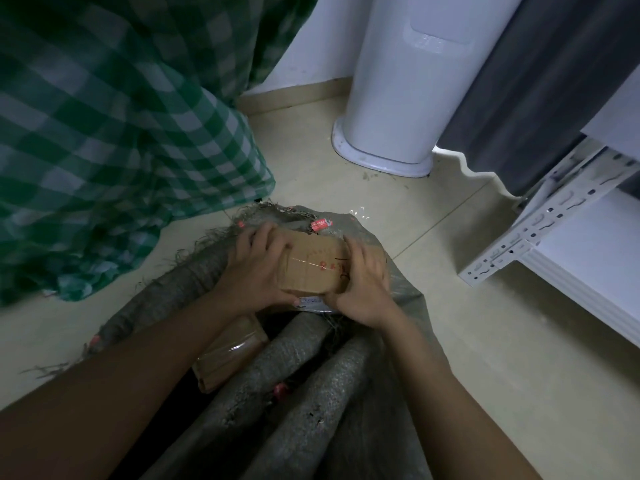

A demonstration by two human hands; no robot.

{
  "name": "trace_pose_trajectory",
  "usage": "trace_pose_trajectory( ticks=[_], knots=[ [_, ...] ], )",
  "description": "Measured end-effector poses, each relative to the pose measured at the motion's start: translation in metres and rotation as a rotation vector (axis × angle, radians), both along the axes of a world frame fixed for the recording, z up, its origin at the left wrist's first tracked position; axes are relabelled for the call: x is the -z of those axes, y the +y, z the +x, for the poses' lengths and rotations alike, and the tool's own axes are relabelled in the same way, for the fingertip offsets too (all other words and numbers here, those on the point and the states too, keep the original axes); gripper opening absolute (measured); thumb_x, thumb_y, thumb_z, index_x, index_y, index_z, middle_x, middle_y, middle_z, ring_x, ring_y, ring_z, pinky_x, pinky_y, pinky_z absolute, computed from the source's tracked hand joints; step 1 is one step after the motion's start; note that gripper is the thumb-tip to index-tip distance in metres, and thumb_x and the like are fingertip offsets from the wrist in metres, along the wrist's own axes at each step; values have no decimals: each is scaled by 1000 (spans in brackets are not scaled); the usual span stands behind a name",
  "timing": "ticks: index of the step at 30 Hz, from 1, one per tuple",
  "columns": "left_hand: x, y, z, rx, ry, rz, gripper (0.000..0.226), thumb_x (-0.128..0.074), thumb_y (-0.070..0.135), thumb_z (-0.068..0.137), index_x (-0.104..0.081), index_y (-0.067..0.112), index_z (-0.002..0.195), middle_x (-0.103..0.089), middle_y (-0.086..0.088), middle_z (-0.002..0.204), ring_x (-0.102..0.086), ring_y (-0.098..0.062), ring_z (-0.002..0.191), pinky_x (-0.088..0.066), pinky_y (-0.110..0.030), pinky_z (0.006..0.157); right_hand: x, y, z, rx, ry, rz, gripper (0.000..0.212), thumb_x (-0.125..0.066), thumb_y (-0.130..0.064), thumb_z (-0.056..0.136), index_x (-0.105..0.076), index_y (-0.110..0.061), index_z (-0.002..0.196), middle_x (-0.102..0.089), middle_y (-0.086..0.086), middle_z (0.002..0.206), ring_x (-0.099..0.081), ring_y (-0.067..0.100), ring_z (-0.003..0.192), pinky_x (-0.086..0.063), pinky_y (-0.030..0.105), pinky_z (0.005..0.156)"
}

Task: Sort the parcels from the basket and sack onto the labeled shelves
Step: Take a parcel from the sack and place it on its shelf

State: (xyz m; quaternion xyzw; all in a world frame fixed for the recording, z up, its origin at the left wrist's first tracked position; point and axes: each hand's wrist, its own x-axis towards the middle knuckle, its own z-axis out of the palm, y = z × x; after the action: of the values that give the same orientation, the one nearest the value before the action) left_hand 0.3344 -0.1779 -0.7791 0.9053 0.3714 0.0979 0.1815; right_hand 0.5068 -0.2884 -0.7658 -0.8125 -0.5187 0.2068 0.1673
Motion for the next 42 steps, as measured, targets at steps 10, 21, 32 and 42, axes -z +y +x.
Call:
trace_pose_trajectory(
  ticks=[10,21,32,42],
  knots=[
    [-13,2,12,59,-117,199,124,-82,63,52,-18,25,150,-16,-15,156,-18,-36,142,-27,-59,111,-3,-7,4,49,-293,165,123,-66,-74,51,-17,-23,151,-34,8,139,-36,27,128,-30,45,107],
    [-20,-17,44,-95,-344,-839,80,-26,78,84,-13,37,152,-28,4,156,-30,-19,141,-26,-46,116,17,5,-47,732,391,277,115,-78,-67,60,-24,-12,145,-31,10,142,-27,29,137,-29,40,109],
    [-3,5,31,-177,-411,-746,55,-27,63,96,-38,34,142,-60,4,127,-59,-19,114,-45,-37,97,25,9,-34,657,657,335,47,-30,-65,95,-46,-21,102,-56,-3,111,-52,15,105,-40,36,96],
    [10,10,35,-333,-524,-788,30,-35,46,100,-41,24,119,-58,-1,115,-57,-19,102,-46,-41,97,58,29,-39,564,907,376,100,-34,-99,60,-50,-36,135,-62,-6,130,-57,13,122,-40,46,110]
  ],
)
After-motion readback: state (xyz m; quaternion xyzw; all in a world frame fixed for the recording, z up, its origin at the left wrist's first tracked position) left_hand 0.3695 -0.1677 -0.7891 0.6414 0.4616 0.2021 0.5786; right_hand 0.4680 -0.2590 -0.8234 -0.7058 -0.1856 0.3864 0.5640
